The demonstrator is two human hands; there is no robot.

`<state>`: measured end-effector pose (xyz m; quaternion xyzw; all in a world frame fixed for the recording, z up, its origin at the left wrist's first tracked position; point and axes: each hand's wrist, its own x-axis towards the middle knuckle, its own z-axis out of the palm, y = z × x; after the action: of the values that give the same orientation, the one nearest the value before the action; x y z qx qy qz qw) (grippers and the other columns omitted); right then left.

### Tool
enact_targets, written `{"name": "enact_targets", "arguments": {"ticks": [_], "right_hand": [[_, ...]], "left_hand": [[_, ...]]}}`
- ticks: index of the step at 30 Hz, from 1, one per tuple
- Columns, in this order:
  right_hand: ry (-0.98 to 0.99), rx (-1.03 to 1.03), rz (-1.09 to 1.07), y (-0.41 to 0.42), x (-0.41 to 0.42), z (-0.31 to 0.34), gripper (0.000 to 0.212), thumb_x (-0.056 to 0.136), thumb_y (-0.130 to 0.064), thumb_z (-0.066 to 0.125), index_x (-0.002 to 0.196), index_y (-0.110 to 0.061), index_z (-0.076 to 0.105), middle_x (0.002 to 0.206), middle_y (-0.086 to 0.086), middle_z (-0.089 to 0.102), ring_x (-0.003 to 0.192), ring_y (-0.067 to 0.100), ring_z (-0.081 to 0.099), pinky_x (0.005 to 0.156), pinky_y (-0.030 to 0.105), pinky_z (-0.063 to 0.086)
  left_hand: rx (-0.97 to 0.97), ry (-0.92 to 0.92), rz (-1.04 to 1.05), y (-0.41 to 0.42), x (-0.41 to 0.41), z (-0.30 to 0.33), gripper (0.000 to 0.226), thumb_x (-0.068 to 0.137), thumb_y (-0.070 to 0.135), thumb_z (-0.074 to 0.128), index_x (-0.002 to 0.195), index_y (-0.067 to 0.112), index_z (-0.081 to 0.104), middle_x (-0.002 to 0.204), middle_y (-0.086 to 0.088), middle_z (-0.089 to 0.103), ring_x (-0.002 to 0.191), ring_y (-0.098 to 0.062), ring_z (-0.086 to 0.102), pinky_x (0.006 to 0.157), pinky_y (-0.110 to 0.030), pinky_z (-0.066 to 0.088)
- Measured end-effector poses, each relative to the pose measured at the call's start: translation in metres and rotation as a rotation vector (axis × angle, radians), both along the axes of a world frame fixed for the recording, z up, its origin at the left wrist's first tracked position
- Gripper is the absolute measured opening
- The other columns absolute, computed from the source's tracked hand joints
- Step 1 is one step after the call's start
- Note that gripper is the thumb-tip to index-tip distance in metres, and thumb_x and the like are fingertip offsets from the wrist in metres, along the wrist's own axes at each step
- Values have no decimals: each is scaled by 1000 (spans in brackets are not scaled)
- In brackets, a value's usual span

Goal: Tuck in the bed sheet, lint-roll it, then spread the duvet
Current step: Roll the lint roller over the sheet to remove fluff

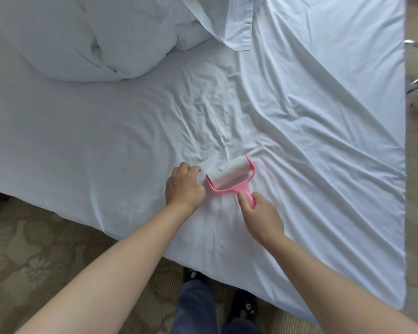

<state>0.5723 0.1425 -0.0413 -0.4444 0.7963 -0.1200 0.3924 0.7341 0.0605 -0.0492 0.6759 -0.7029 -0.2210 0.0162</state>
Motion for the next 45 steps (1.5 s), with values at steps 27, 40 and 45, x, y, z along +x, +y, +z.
{"name": "enact_targets", "arguments": {"ticks": [27,40,45], "right_hand": [[-61,117,-14,-208,58,-21,60,97,-56,26,123,-6,48,117,15,58,98,34,60,73,35,43],[-38,120,8,-178,51,-17,61,96,-58,25,122,-8,48,116,13,59,95,31,58,72,35,43],[-71,119,16,-124,40,-11,59,97,-57,26,119,-8,49,109,11,56,83,27,52,69,33,43]], "left_hand": [[-192,-73,-80,-154,30,-43,90,78,54,66,147,9,29,153,-2,31,142,-21,22,114,-46,15],[-159,-166,-153,-132,31,-29,74,87,50,57,147,15,31,154,7,29,147,-17,8,114,-54,2],[-127,-214,-194,-84,23,-25,71,91,50,51,148,16,28,155,9,29,147,-15,4,116,-52,-3]]}}
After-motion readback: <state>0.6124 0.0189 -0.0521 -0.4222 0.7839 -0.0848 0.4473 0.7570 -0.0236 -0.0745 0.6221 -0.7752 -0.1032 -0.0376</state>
